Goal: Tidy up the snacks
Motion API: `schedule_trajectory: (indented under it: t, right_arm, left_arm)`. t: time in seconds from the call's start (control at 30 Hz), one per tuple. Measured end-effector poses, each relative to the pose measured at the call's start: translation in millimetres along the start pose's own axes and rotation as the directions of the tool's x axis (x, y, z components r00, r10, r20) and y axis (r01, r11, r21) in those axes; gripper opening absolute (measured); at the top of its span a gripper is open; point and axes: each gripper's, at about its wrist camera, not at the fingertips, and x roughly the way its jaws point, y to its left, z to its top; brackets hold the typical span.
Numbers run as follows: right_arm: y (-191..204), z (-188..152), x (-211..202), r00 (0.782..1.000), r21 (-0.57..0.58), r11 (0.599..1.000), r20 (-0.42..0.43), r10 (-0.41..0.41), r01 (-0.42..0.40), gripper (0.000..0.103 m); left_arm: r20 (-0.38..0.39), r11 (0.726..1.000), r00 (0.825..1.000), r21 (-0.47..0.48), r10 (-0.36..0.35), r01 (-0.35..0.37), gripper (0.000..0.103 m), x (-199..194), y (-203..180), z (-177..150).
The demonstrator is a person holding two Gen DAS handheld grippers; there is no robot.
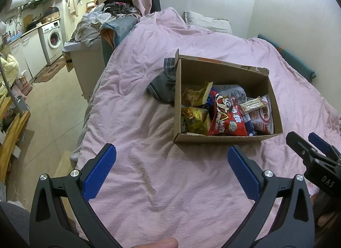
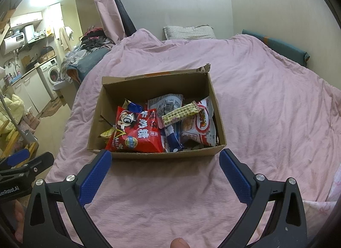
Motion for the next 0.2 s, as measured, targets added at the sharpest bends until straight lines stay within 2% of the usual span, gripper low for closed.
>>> schedule_trajectory:
  t: [0.2]
  right_arm:
    - [0.4,0.2,-0.4,1.0,-0.001,1.0,0.0,-0.001,0.001,0.103]
  left_arm:
    - [-0.006,1.0,1.0,-0.009,0.006,-0.006,0.103,2.2,2.5,-0.6]
